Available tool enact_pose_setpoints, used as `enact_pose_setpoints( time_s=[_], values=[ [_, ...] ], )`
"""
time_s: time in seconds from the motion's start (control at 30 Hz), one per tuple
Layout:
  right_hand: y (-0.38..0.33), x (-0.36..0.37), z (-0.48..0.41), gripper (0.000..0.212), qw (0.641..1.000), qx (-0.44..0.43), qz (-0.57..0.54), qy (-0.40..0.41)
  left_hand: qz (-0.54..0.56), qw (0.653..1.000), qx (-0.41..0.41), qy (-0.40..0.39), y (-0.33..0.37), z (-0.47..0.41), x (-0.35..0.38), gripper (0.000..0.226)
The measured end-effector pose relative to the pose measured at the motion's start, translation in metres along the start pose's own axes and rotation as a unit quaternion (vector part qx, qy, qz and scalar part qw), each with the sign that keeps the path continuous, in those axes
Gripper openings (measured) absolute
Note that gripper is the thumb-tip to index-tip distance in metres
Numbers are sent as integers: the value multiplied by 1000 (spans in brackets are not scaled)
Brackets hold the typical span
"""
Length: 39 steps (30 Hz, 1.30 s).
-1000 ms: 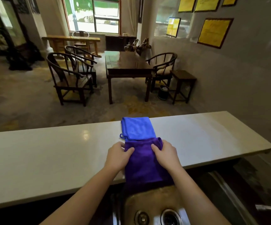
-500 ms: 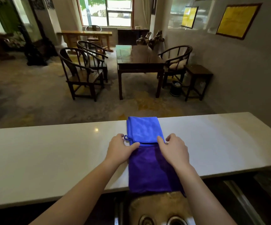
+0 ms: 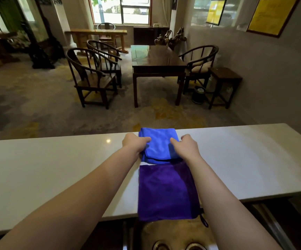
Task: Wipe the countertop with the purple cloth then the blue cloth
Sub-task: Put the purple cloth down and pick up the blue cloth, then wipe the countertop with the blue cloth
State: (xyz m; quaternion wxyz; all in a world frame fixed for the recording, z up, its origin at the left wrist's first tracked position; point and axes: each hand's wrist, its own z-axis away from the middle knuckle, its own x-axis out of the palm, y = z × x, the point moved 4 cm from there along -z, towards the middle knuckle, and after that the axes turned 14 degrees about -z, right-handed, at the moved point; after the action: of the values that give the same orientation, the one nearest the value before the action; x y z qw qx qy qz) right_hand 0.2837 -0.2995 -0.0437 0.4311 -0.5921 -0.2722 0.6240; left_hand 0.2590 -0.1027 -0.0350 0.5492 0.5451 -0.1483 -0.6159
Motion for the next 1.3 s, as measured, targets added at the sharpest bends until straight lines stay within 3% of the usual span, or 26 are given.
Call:
enact_pose_setpoints(
  time_s=[0.13, 0.27, 0.33, 0.5, 0.57, 0.67, 0.77, 0.83, 1.0, 1.17, 1.3],
  values=[
    [4, 2, -5, 33, 1000, 15, -15, -5, 28, 999, -33, -25, -3, -5, 6, 29],
    [2, -3, -2, 38, 999, -9, -51, 12, 13, 999, -28, -12, -5, -5, 6, 33],
    [-2, -6, 4, 35, 997, -29, -74, 17, 29, 999, -5, -20, -1, -1, 4, 22],
    [-24, -14, 43, 22, 965, -29, -261, -19, 94, 992, 77, -39, 1, 31, -18, 17],
    [-33, -15, 68, 16, 925, -3, -374, -64, 136, 984, 104, -54, -8, 49, -29, 15],
    [-40, -7, 112, 36, 811, 87, -538, -215, 191, 969, 126, -90, -27, 76, -47, 12],
    [-46, 6, 155, 45, 705, 180, -599, -335, 225, 953, 152, -137, -49, 99, -66, 19],
    [-47, 18, 177, 45, 678, 218, -603, -359, 241, 943, 161, -164, -65, 109, -77, 31],
    [-52, 46, 218, 33, 696, 221, -592, -340, 248, 945, 147, -153, -104, 117, -103, 34],
    [-49, 69, 236, 29, 765, 220, -568, -210, 157, 969, 171, -90, -127, 120, -123, 30],
    [-50, 72, 235, 13, 849, 134, -505, -82, 69, 972, 225, 8, -151, 128, -159, 15]
  ],
)
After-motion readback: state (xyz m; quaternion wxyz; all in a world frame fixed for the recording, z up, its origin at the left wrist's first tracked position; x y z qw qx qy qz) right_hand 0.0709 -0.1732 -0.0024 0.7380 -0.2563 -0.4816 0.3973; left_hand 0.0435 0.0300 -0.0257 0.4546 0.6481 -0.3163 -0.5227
